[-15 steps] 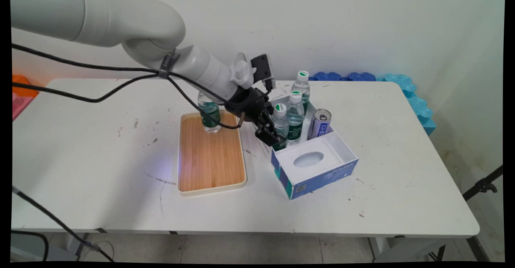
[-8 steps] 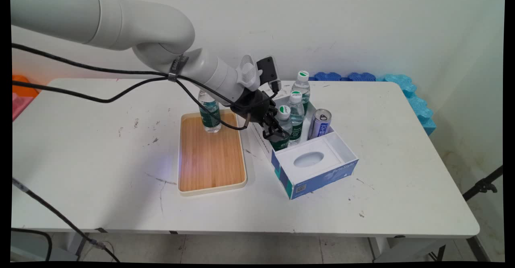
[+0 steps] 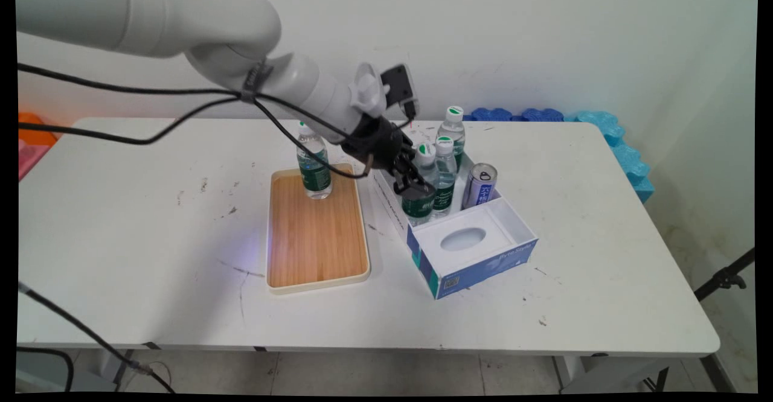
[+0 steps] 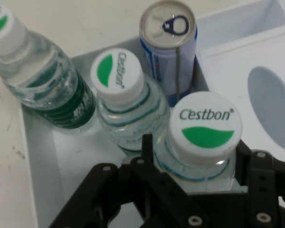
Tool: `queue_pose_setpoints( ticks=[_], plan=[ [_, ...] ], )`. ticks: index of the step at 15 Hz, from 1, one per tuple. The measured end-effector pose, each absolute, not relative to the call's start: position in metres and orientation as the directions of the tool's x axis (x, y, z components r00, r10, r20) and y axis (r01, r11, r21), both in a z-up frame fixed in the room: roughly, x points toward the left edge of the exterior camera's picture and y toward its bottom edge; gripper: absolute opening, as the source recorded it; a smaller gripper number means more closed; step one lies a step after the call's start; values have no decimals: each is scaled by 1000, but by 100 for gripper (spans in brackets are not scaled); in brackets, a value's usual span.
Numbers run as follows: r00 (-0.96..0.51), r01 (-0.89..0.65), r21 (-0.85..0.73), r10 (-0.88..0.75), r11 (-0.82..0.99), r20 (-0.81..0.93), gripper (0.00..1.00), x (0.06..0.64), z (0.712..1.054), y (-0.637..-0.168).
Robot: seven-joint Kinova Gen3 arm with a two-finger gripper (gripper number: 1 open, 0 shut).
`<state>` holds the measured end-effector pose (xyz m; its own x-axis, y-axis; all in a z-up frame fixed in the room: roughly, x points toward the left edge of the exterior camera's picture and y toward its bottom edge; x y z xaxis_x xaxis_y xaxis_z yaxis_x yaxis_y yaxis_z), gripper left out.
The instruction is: Place the picked object on the tray
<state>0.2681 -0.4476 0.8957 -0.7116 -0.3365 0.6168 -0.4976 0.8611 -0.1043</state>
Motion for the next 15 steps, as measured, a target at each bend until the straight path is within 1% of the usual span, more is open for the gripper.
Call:
queue_pose_setpoints(
  ticks=[5,8,15],
  plan=[
    [-681,-511,-74,-351,856,643,0,283,925,-442],
    [-674,-507,-62,-350,860,651,0,304,941,-435],
    [-684,-483,-57,-336,874,647,0,357,950,-417]
  ],
)
